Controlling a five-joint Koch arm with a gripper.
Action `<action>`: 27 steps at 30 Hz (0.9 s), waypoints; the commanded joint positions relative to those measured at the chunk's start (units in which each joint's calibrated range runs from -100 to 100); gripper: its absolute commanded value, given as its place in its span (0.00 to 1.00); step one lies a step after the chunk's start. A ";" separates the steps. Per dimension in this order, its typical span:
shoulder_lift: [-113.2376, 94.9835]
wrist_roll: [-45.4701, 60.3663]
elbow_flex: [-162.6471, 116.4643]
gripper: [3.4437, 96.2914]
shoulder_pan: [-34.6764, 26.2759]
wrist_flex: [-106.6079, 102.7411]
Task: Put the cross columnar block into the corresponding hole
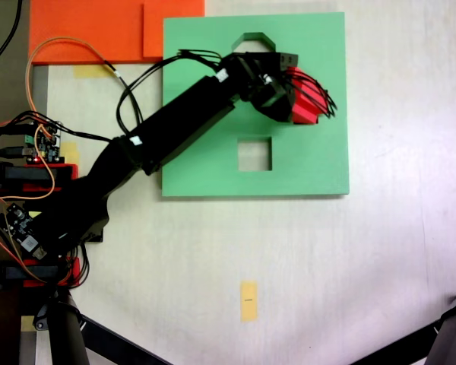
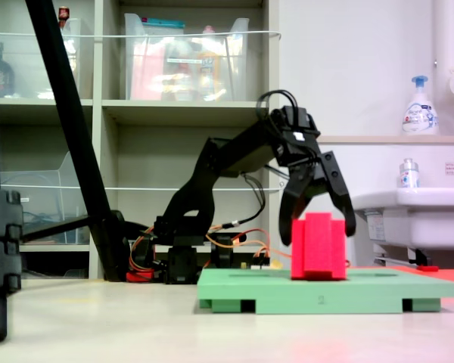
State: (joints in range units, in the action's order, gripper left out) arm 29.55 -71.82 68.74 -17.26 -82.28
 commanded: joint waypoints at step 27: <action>-10.27 -2.93 1.65 0.38 -0.73 -5.39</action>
State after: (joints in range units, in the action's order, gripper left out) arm 19.97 -74.75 68.54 -17.80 -87.76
